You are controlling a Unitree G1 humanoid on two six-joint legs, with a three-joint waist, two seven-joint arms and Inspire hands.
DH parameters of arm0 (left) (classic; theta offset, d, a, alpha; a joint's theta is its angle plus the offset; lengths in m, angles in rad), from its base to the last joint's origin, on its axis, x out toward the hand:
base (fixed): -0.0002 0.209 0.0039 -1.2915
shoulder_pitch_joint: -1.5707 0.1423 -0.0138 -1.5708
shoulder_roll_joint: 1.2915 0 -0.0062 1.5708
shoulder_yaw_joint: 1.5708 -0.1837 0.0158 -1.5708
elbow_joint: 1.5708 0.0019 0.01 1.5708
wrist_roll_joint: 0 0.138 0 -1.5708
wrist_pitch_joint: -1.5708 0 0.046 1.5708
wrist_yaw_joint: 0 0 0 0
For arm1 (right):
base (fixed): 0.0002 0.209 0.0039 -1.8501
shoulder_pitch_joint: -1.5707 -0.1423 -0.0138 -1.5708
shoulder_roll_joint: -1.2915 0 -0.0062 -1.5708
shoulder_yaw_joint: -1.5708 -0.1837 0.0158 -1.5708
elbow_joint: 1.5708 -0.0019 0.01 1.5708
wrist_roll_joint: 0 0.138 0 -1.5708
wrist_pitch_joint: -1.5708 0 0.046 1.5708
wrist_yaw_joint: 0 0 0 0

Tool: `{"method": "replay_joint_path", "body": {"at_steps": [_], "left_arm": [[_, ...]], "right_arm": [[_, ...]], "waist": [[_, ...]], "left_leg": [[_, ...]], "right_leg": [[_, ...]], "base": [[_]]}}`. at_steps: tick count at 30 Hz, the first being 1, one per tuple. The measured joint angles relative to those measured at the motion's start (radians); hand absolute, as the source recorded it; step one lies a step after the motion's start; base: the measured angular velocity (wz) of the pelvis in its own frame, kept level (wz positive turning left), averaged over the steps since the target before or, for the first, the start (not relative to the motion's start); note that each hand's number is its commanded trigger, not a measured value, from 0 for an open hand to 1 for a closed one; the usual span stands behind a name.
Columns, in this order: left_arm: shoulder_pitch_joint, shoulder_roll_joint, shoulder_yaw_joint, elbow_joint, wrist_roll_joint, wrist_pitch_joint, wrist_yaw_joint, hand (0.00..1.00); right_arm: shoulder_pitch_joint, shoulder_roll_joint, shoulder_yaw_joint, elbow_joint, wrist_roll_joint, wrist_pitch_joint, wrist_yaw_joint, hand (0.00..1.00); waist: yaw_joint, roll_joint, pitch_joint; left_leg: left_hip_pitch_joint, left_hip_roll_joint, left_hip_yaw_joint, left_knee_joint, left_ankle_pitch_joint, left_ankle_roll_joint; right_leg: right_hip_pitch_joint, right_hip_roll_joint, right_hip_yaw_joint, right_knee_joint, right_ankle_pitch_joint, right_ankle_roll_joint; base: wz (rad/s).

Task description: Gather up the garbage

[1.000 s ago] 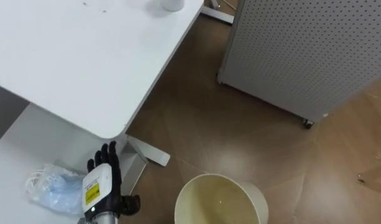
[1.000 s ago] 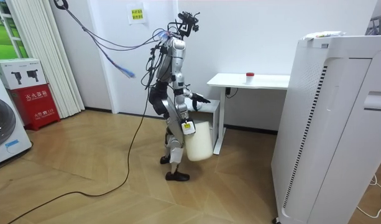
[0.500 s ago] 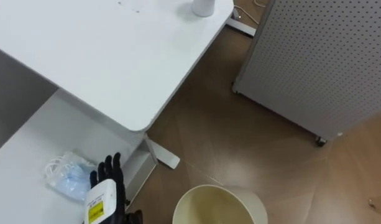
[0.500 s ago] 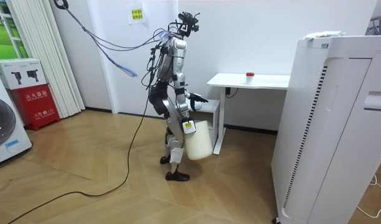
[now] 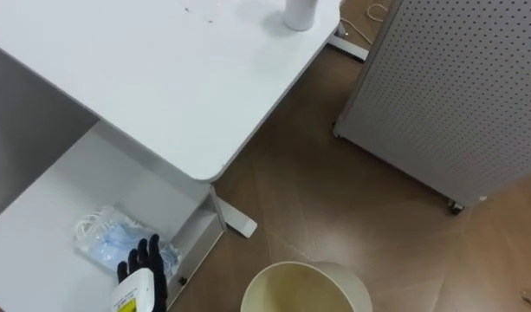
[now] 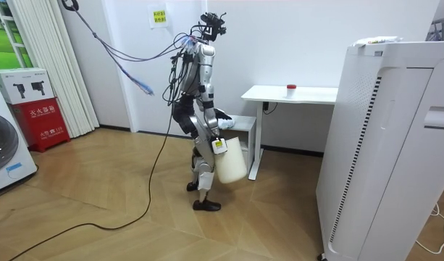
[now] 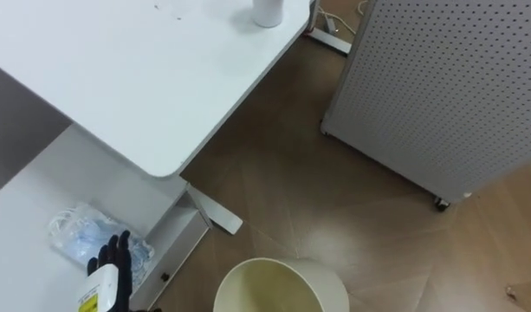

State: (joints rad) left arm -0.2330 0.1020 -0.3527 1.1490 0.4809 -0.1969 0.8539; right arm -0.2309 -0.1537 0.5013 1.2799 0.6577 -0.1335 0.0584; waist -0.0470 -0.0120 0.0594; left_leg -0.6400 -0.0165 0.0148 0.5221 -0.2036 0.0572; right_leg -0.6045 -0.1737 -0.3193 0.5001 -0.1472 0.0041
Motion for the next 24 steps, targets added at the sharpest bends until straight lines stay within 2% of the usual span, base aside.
{"method": "replay_joint_path", "body": {"at_steps": [5,11,17,24], "left_arm": [[-0.014,0.000,0.005,0.029,-0.020,0.002,-0.017,0.00],[-0.061,-0.004,0.017,0.058,-0.019,0.009,-0.021,0.00],[-0.085,-0.002,0.017,0.071,-0.019,0.025,-0.022,0.00],[-0.122,0.000,0.025,0.069,-0.019,0.030,-0.022,0.00]], "right_arm": [[-0.006,-0.002,0.000,-0.004,0.005,-0.009,0.008,1.00],[-0.028,-0.001,0.000,-0.003,0.004,-0.007,0.007,1.00],[-0.035,-0.001,0.000,-0.007,0.004,-0.008,0.002,1.00],[-0.064,-0.001,0.005,-0.022,-0.004,-0.008,-0.009,1.00]], "waist": [[0.000,-0.002,0.0000],[0.000,-0.003,0.0012],[-0.001,-0.007,0.0044],[0.001,-0.007,0.0091]], "left_leg": [[-0.030,-0.001,0.002,0.005,0.000,0.000],[-0.079,-0.006,-0.004,0.033,0.000,-0.001],[-0.107,-0.014,-0.017,0.057,0.000,-0.001],[-0.200,-0.013,-0.028,0.100,0.000,-0.002]], "right_leg": [[-0.035,-0.005,0.002,0.019,-0.004,-0.001],[-0.080,-0.019,-0.010,0.063,-0.027,-0.007],[-0.098,-0.029,-0.015,0.091,-0.043,-0.007],[-0.171,-0.035,-0.031,0.131,-0.057,-0.013]], "base": [[0.02],[0.14],[0.10],[0.13]]}}
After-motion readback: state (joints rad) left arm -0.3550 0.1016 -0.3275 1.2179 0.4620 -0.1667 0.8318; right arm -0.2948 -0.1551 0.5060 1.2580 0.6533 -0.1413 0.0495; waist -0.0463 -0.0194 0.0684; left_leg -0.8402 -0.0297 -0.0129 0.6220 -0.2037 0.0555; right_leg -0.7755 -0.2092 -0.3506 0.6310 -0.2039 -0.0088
